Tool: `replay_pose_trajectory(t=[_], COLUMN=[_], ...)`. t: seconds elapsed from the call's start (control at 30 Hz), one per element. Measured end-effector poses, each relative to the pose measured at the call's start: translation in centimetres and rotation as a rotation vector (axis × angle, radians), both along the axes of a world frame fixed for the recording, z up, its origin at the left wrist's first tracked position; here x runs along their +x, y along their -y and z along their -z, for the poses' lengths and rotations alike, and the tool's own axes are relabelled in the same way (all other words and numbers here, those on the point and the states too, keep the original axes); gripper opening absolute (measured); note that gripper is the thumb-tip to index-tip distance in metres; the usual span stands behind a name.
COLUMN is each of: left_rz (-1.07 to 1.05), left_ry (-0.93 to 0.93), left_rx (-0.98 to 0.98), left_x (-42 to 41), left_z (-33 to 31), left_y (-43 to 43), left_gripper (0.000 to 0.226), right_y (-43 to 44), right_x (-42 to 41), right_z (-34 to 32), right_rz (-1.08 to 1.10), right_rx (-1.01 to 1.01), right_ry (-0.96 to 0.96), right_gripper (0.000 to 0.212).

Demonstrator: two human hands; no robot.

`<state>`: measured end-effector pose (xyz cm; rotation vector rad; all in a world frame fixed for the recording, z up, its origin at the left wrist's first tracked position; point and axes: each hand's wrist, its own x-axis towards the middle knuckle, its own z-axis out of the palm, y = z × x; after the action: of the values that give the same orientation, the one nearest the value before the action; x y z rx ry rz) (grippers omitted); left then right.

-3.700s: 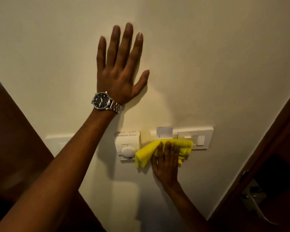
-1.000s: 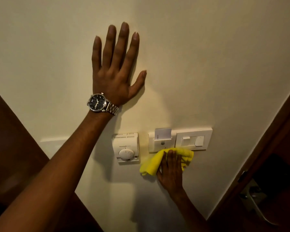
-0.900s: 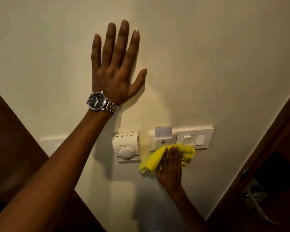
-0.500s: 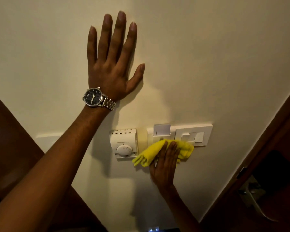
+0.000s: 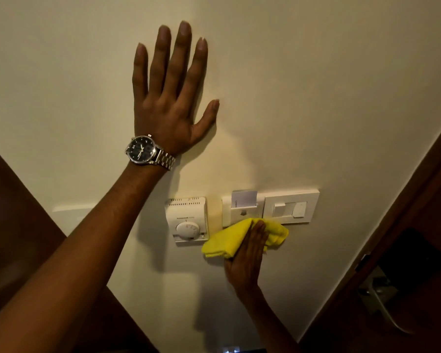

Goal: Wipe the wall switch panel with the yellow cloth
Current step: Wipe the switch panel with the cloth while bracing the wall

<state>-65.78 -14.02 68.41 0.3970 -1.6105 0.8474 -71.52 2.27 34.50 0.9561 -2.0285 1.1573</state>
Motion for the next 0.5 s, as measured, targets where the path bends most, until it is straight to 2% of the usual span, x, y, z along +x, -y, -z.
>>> replay_pose_trajectory(t=[0.1, 0.2, 0.3, 0.37, 0.5], left_rz=[0.007, 0.004, 0.003, 0.008, 0.015], left_ry=[-0.002, 0.004, 0.011, 0.020, 0.020], left_rx=[0.008, 0.002, 0.019, 0.026, 0.025], left_x=[0.1, -0.2, 0.0, 0.2, 0.2], left_z=[0.1, -0.1, -0.1, -0.1, 0.1], left_y=[0.0, 0.2, 0.0, -0.2, -0.2], left_gripper=[0.075, 0.075, 0.075, 0.075, 0.075], right_y=[0.6, 1.7, 0.3, -0.2, 0.7], right_x=[-0.4, -0.7, -0.8, -1.2, -1.6], right_z=[-1.2, -2.2, 0.2, 1.6, 0.8], right_rz=[-0.013, 0.012, 0.038, 0.041, 0.098], right_rx=[-0.036, -0.061, 0.053, 0.092, 0.113], right_ry=[0.077, 0.110, -0.036, -0.063, -0.142], right_gripper=[0.084, 0.075, 0.078, 0.083, 0.074])
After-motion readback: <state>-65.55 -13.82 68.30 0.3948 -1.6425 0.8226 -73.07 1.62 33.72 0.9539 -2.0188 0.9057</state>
